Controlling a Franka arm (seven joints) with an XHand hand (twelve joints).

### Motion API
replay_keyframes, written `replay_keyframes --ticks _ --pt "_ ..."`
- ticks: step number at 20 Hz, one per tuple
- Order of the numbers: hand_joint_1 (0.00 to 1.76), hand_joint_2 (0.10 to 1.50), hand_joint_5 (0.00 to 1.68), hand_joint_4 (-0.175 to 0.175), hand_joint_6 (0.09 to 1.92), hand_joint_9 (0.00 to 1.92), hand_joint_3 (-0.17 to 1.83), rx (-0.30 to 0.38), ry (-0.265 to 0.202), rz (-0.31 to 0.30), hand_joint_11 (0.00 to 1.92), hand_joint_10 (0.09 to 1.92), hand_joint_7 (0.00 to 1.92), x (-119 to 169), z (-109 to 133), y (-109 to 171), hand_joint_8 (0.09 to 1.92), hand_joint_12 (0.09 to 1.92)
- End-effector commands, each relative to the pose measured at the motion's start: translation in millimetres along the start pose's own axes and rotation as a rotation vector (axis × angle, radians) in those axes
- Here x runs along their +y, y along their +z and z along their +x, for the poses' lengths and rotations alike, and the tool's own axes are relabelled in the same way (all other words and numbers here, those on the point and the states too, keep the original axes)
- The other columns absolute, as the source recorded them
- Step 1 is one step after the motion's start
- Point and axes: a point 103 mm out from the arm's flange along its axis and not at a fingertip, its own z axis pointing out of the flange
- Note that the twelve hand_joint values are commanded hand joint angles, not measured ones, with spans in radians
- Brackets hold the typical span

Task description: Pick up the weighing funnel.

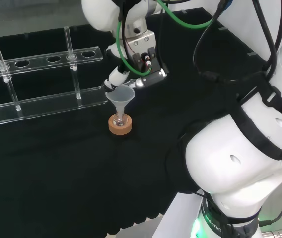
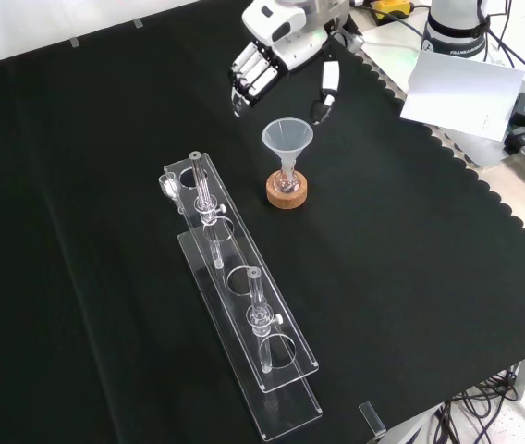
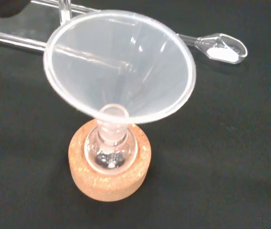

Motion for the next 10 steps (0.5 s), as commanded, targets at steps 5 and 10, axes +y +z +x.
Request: replay_keyframes --ticks 5,10 --pt "0.58 0.68 0.31 -0.061 0.09 0.32 0.36 0.036 -0.024 -0.016 0.29 0.71 0.11 22 -47 -20 0.71 1.39" --pt "0.61 0.69 0.33 -0.062 0.09 0.38 0.36 0.063 -0.018 -0.051 0.31 0.7 0.14 42 -65 -24 0.71 1.38"
